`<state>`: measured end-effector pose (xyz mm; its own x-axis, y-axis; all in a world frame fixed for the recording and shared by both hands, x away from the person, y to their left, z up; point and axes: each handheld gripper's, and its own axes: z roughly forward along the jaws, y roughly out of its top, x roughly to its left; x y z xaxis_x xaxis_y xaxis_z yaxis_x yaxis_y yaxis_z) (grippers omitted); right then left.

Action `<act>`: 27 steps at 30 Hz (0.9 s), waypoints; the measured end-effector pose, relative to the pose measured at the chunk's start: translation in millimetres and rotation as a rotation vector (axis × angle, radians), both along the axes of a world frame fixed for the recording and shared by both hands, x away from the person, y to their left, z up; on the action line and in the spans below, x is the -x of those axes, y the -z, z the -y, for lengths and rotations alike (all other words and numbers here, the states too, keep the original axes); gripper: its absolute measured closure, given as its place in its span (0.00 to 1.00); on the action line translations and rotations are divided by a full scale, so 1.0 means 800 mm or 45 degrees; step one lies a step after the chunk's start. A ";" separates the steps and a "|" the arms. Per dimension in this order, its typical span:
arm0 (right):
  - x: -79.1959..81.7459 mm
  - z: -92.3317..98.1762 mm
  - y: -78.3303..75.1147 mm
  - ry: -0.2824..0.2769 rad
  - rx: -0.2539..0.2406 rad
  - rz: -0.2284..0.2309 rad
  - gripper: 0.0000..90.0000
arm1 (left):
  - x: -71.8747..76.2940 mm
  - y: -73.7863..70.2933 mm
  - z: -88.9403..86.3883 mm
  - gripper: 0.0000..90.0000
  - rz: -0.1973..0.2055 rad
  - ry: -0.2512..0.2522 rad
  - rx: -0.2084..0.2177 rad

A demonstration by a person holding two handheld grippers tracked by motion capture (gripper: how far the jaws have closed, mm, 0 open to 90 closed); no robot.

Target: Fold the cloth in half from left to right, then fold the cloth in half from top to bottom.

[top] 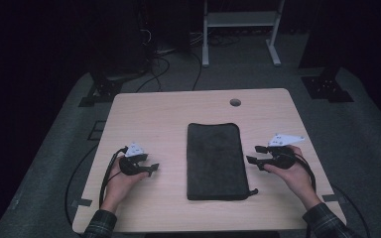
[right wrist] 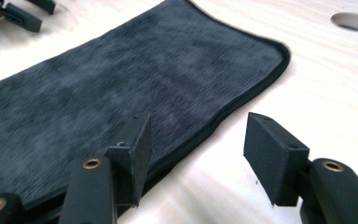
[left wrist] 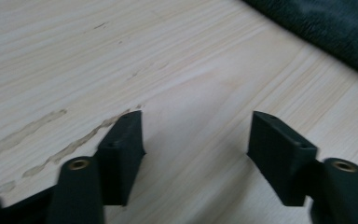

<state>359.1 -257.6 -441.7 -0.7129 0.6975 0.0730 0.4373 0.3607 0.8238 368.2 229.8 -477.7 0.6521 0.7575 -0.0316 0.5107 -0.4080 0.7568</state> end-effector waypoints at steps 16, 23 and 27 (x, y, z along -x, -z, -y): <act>-0.067 -0.014 -0.004 0.011 -0.007 0.002 0.42 | -0.049 -0.037 0.058 0.46 0.007 0.108 0.048; -0.096 -0.023 -0.010 0.019 0.017 0.005 0.43 | -0.083 -0.047 0.091 0.46 0.001 0.148 0.045; -0.112 -0.025 -0.012 0.017 0.014 0.006 0.43 | -0.102 -0.051 0.106 0.46 0.014 0.160 0.058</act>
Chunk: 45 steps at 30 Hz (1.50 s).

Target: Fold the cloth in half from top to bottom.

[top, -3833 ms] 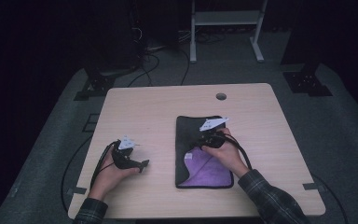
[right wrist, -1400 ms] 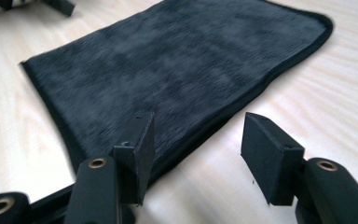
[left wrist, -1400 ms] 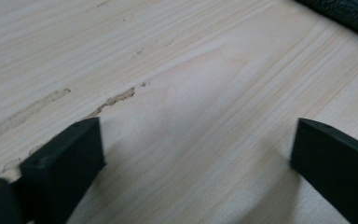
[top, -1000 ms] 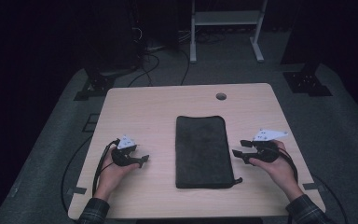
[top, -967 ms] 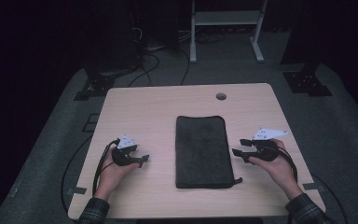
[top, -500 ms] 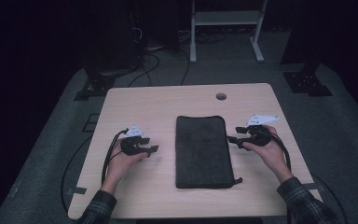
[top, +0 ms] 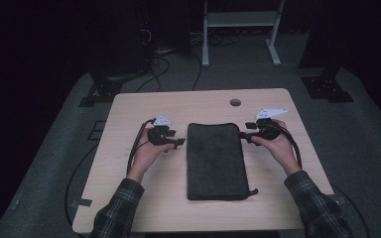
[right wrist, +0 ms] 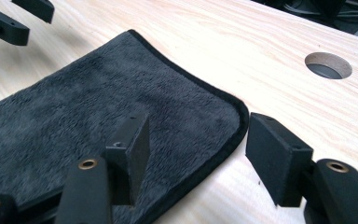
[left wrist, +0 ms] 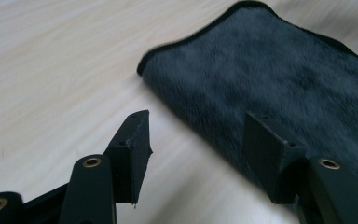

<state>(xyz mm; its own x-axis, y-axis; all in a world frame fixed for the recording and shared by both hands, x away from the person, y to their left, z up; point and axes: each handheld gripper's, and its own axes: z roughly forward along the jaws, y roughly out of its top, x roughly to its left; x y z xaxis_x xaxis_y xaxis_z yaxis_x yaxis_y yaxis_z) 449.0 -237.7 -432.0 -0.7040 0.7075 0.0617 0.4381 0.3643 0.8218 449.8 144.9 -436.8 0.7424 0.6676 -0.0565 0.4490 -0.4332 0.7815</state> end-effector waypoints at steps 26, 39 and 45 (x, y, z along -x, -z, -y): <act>-0.078 -0.030 0.063 0.039 0.060 -0.099 0.46 | -0.089 0.042 0.053 0.57 -0.094 -0.019 -0.059; -0.074 -0.030 0.063 -0.008 0.003 -0.150 0.86 | -0.089 0.045 0.051 0.92 -0.174 0.027 0.014; -0.072 -0.038 0.056 0.033 0.049 -0.165 0.91 | -0.089 0.038 0.051 0.93 -0.150 0.008 0.022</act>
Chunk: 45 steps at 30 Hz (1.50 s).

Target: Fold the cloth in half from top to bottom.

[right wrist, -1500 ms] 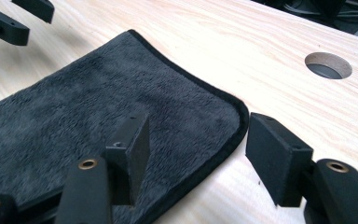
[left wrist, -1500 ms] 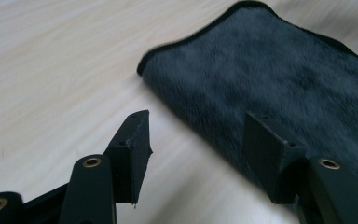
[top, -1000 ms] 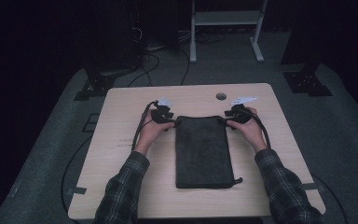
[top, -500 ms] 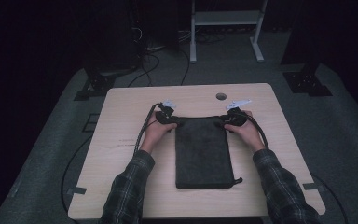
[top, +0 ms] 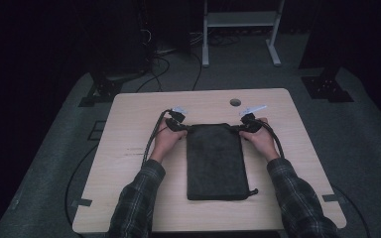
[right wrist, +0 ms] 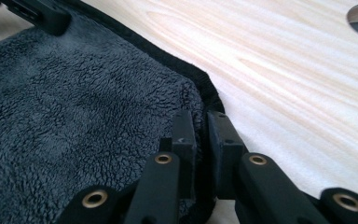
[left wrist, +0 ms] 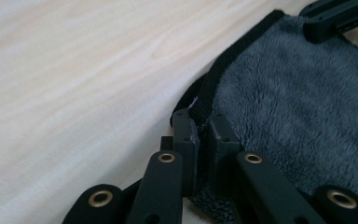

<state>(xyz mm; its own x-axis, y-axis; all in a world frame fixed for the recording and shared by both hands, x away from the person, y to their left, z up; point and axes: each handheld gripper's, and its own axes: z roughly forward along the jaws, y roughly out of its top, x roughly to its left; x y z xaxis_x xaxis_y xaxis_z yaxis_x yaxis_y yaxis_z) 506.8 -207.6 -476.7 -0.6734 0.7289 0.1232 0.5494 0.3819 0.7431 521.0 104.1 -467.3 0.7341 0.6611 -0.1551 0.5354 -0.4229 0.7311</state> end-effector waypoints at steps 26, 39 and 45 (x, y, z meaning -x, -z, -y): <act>0.052 0.009 -0.058 -0.094 -0.092 0.160 0.91 | 0.056 -0.067 -0.025 0.93 0.135 0.184 0.135; 0.108 0.015 -0.052 -0.151 -0.133 0.186 0.91 | 0.108 -0.061 -0.031 0.93 0.107 0.217 0.141; 0.135 0.017 -0.050 -0.189 -0.146 0.179 0.91 | 0.138 -0.058 -0.035 0.93 0.084 0.246 0.171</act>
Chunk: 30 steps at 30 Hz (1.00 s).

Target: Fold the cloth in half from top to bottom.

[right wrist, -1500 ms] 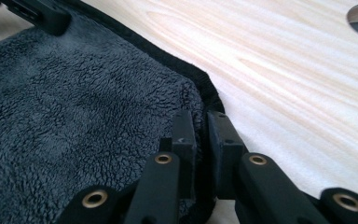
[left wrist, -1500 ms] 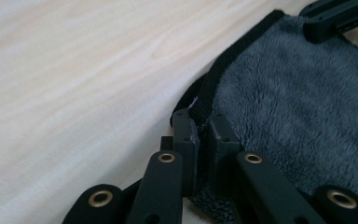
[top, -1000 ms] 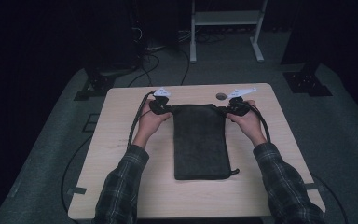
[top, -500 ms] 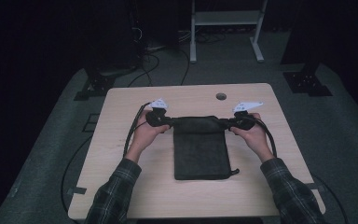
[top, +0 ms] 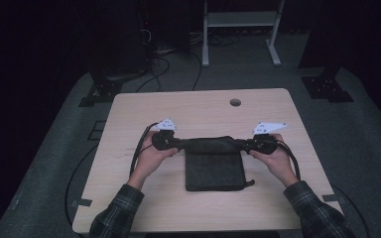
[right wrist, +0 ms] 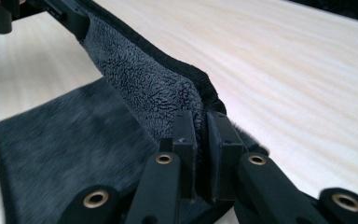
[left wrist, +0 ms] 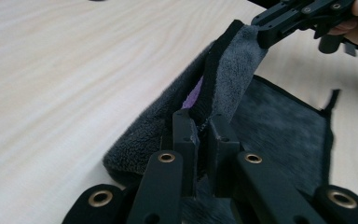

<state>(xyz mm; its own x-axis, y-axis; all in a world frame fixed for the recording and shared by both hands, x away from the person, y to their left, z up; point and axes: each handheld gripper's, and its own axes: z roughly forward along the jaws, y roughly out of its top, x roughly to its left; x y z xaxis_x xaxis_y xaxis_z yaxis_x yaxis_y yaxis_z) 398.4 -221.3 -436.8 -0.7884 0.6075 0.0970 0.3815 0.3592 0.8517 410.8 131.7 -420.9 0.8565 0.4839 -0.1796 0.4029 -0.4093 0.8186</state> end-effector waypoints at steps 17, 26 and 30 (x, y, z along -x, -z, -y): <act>0.063 0.001 0.030 -0.105 0.065 -0.086 0.88 | 0.056 0.040 0.001 0.87 -0.114 0.068 -0.067; 0.068 0.009 0.007 -0.121 -0.031 -0.026 0.79 | 0.063 0.011 -0.003 0.69 -0.031 0.090 -0.012; 0.056 0.007 0.001 -0.090 -0.023 -0.009 0.85 | 0.050 0.009 0.000 0.77 -0.021 0.061 0.002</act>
